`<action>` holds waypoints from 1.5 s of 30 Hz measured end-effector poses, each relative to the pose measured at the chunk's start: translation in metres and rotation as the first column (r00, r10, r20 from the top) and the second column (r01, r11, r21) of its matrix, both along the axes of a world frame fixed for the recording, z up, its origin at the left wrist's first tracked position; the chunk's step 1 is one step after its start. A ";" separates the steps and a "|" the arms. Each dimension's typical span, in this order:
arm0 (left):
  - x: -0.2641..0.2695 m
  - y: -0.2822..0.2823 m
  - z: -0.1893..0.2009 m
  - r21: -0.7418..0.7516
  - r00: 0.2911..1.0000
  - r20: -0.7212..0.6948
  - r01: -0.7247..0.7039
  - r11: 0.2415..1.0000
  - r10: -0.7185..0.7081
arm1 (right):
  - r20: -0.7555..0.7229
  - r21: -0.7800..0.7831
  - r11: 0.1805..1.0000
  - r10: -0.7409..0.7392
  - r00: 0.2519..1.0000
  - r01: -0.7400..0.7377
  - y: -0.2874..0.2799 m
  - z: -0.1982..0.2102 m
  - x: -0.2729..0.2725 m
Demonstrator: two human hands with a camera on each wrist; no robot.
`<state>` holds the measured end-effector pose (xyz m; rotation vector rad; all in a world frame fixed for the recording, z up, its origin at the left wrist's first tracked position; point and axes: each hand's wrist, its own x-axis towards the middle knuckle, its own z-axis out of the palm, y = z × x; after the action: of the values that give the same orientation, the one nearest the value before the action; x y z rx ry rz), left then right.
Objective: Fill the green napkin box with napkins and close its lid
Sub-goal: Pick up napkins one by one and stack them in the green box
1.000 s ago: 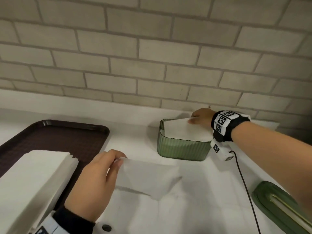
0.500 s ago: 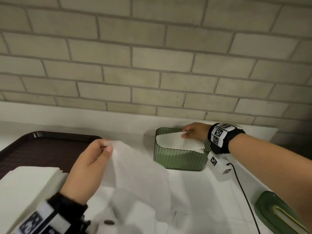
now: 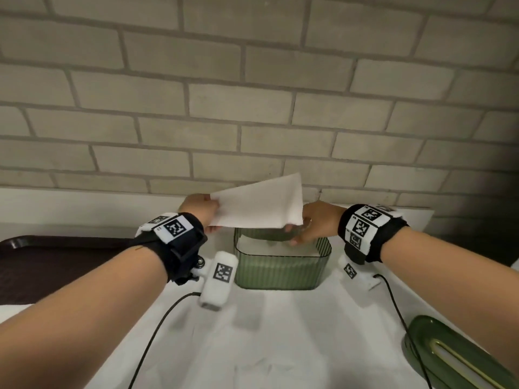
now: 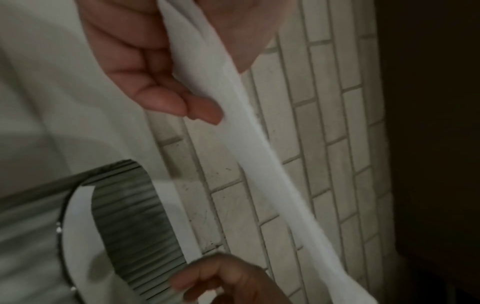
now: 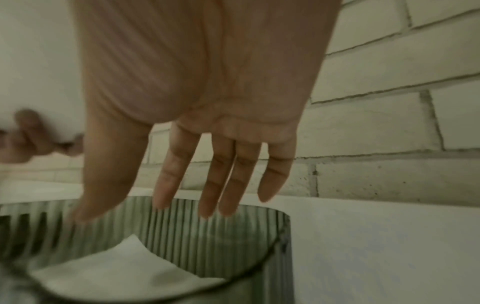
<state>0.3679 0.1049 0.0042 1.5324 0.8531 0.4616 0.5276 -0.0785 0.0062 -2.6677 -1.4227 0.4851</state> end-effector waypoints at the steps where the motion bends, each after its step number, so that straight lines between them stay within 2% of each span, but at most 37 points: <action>1: 0.005 0.001 -0.003 -0.028 1.000 0.003 -0.010 1.000 0.010 | -0.013 -0.064 0.998 0.025 1.000 -0.026 -0.001 0.001 -0.001; 4: 0.014 0.002 -0.010 -0.101 1.000 -0.005 -0.026 0.995 0.025 | 0.031 -0.217 0.973 0.089 0.996 -0.080 -0.003 -0.007 -0.005; 6: 0.016 0.002 -0.014 -0.100 0.999 -0.046 -0.023 0.995 0.019 | 0.104 -0.259 0.961 0.126 0.987 -0.096 -0.003 -0.017 -0.005; 8: 0.021 0.004 -0.020 -0.047 0.996 -0.085 0.000 0.999 -0.004 | 0.137 -0.301 0.948 0.146 0.980 -0.099 -0.001 -0.024 -0.005; 11: 0.026 0.002 -0.020 0.036 0.990 -0.137 0.020 0.999 -0.014 | 0.117 -0.360 0.931 0.098 0.988 -0.050 0.005 -0.035 -0.003; 13: 0.028 0.000 -0.019 0.097 0.984 -0.179 0.030 0.995 -0.012 | 0.121 -0.338 0.941 0.014 0.993 0.028 0.010 -0.042 0.004; 15: 0.032 -0.003 -0.017 0.160 0.976 -0.214 0.065 0.985 -0.030 | 0.090 -0.281 0.948 -0.131 0.987 0.151 0.011 -0.034 0.008; 16: 0.033 -0.005 -0.016 0.173 0.976 -0.213 0.075 0.982 -0.037 | 0.033 -0.193 0.960 -0.199 0.979 0.201 0.010 -0.028 0.012; 17: 0.034 -0.007 -0.014 0.187 0.976 -0.213 0.077 0.979 -0.036 | -0.089 -0.077 0.958 -0.281 0.956 0.275 0.007 -0.020 0.015; 18: 0.034 -0.010 -0.013 0.214 0.977 -0.209 0.077 0.974 -0.031 | -0.313 0.022 0.924 -0.357 0.880 0.382 0.003 -0.013 0.014; 19: 0.036 -0.013 -0.012 0.235 0.976 -0.218 0.080 0.969 -0.028 | -0.582 0.082 0.837 -0.401 0.707 0.542 0.000 -0.007 0.012; 20: 0.038 -0.014 -0.012 0.255 0.976 -0.217 0.075 0.964 -0.018 | -0.775 0.094 0.724 -0.377 0.507 0.684 -0.006 0.000 0.008; 21: 0.040 -0.017 -0.012 0.275 0.974 -0.227 0.076 0.958 -0.012 | -0.855 0.081 0.641 -0.349 0.384 0.763 -0.011 0.003 0.009; 22: 0.042 -0.020 -0.012 0.293 0.974 -0.225 0.082 0.953 -0.015 | -0.884 0.069 0.600 -0.333 0.327 0.797 -0.016 0.004 0.009; 23: 0.043 -0.024 -0.012 0.283 0.972 -0.233 0.103 0.954 -0.036 | -0.889 0.076 0.591 -0.325 0.323 0.803 -0.020 0.003 0.009; 25: 0.045 -0.034 -0.010 0.284 0.957 -0.278 0.164 0.945 -0.083 | -0.842 0.130 0.610 -0.349 0.412 0.782 -0.027 0.001 0.006; 27: 0.047 -0.040 -0.012 0.369 0.936 -0.337 0.226 0.901 -0.097 | -0.760 0.204 0.635 -0.377 0.529 0.745 -0.031 -0.006 0.007; 29: 0.045 -0.044 -0.013 0.499 0.918 -0.389 0.286 0.818 -0.083 | -0.633 0.261 0.663 -0.432 0.643 0.702 -0.033 -0.018 0.009; 33: 0.031 -0.043 -0.010 0.590 0.854 -0.504 0.447 0.673 -0.126 | -0.358 0.322 0.774 -0.432 0.827 0.544 -0.027 -0.025 0.008; 34: 0.024 -0.042 -0.008 0.604 0.843 -0.521 0.475 0.640 -0.133 | -0.308 0.333 0.790 -0.424 0.852 0.514 -0.025 -0.024 0.006; 37: -0.002 -0.043 -0.004 0.689 0.873 -0.463 0.463 0.558 -0.153 | -0.211 0.347 0.825 -0.394 0.895 0.445 -0.019 -0.025 0.001; 39: -0.026 -0.049 -0.007 0.698 0.861 -0.458 0.503 0.511 -0.222 | -0.138 0.315 0.860 -0.378 0.915 0.402 -0.016 -0.028 -0.002; 40: -0.040 -0.055 -0.011 0.669 0.825 -0.498 0.562 0.487 -0.268 | -0.089 0.292 0.877 -0.372 0.924 0.381 -0.015 -0.030 -0.004; 43: -0.076 -0.080 -0.032 0.537 0.655 -0.669 0.753 0.380 -0.351 | 0.029 0.230 0.911 -0.358 0.933 0.342 -0.012 -0.036 -0.011; 45: -0.093 -0.092 -0.049 0.459 0.572 -0.734 0.815 0.354 -0.366 | 0.049 0.219 0.915 -0.358 0.932 0.340 -0.011 -0.037 -0.015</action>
<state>0.2750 0.0128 -0.0449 2.7551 0.3246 -0.2750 0.5127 -0.0896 -0.0308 -2.7101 -0.9159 0.1772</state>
